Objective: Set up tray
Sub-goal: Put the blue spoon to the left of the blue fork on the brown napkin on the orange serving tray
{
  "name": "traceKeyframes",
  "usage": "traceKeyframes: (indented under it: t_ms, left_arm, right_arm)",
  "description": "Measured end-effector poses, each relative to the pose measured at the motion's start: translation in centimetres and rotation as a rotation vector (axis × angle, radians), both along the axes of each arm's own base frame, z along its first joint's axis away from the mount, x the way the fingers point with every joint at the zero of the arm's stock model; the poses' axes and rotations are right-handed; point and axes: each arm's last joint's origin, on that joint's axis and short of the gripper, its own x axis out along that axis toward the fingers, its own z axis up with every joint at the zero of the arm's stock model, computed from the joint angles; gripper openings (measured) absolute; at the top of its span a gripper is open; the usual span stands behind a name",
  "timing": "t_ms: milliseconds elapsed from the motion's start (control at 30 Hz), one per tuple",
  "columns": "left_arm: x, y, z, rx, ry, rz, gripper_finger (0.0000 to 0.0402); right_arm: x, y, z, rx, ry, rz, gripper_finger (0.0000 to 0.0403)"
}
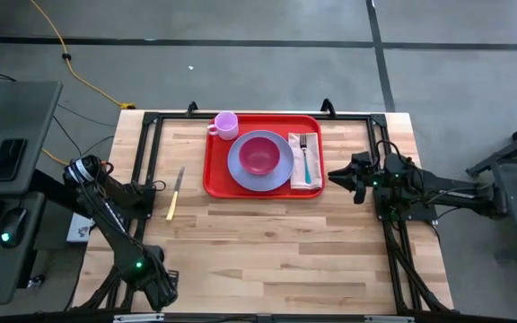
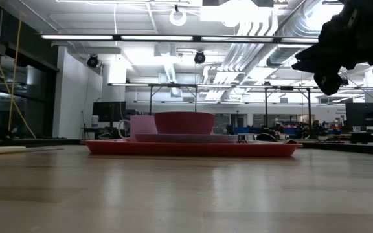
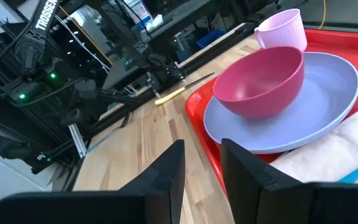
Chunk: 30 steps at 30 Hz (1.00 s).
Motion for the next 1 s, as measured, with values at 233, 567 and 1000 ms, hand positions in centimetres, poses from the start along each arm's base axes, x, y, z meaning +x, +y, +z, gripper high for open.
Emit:
traceKeyframes:
  t_ms: [233, 567, 1000]
  left_arm:
    - [0.6, -0.4, -1.3, 0.025, 0.025, 0.018, 0.0069]
    - [1.9, -0.9, -2.0, 0.027, -0.097, 0.041, 0.0069]
    - [1.6, -0.6, -2.0, 0.044, -0.065, 0.024, 0.0069]
  right_arm:
    - [0.0, 0.0, 0.0, 0.0, 0.003, 0.0, 0.0083]
    - [0.0, 0.0, 0.0, 0.02, 0.002, -0.004, 0.0083]
    - [0.0, 0.0, -0.1, 0.022, 0.007, -0.003, 0.0083]
